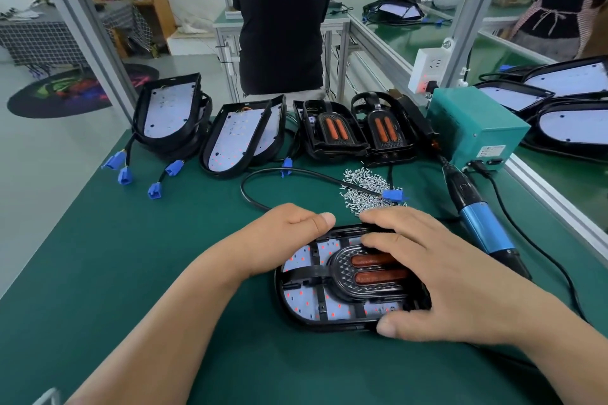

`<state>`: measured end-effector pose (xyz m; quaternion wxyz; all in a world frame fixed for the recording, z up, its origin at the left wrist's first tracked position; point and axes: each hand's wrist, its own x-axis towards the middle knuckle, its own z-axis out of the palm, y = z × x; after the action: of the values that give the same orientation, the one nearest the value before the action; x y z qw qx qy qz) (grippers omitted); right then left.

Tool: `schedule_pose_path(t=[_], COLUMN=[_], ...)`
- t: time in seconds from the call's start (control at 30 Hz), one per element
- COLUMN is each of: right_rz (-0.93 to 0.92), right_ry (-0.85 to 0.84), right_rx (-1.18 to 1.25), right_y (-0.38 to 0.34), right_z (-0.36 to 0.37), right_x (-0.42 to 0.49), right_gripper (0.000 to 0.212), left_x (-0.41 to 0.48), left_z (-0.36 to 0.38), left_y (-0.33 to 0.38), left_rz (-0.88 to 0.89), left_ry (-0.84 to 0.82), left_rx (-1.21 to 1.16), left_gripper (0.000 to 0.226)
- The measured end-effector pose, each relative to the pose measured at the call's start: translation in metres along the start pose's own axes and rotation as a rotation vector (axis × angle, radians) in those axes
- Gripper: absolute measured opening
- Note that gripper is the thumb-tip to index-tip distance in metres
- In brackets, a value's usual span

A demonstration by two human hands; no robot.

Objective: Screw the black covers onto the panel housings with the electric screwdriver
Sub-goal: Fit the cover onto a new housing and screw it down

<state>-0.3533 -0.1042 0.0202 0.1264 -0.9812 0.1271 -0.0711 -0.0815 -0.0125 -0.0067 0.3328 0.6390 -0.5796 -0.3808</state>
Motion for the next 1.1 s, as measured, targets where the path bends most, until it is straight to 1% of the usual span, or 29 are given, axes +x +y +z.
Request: schedule_pose_path(t=[0.13, 0.33, 0.4, 0.5, 0.63, 0.7, 0.77, 0.8, 0.93, 1.03, 1.1], right_rz=[-0.031, -0.101, -0.130, -0.203, -0.236, -0.215, -0.157, -0.140, -0.178, -0.206, -0.219], right_ry=[0.011, 0.091, 0.078, 0.042, 0.047, 0.033, 0.032, 0.036, 0.054, 0.128, 0.141], right_rx=[-0.017, -0.037, -0.060, -0.093, -0.093, -0.105, -0.120, -0.114, -0.048, -0.123, -0.133], right_y=[-0.002, -0.004, -0.004, -0.004, -0.003, -0.002, -0.001, -0.001, 0.001, 0.001, 0.001], right_z=[-0.002, -0.006, -0.008, -0.009, -0.008, -0.004, -0.001, 0.000, -0.002, 0.003, 0.007], right_x=[0.002, 0.006, 0.012, 0.020, 0.021, 0.016, 0.011, 0.011, 0.015, 0.017, 0.019], right_gripper=[0.086, 0.052, 0.044, 0.037, 0.041, 0.050, 0.062, 0.062, 0.046, 0.044, 0.041], left_x=[0.001, 0.001, -0.001, -0.002, -0.003, -0.002, -0.001, -0.001, -0.002, -0.001, 0.000], left_z=[0.000, -0.001, -0.002, -0.003, -0.004, -0.004, -0.004, -0.004, -0.005, -0.005, -0.005], left_y=[-0.001, 0.000, 0.002, 0.005, 0.007, 0.007, 0.007, 0.007, 0.005, 0.003, 0.002], left_rz=[-0.012, -0.022, -0.038, -0.072, -0.071, -0.072, -0.070, -0.067, -0.057, -0.073, -0.088], left_ry=[-0.006, -0.007, -0.021, -0.049, -0.055, -0.051, -0.054, -0.059, -0.074, -0.065, -0.063], left_rx=[-0.014, -0.029, -0.053, -0.121, -0.138, -0.132, -0.131, -0.135, -0.171, -0.192, -0.204], left_gripper=[0.055, 0.055, 0.055, 0.062, 0.060, 0.060, 0.064, 0.067, 0.074, 0.070, 0.063])
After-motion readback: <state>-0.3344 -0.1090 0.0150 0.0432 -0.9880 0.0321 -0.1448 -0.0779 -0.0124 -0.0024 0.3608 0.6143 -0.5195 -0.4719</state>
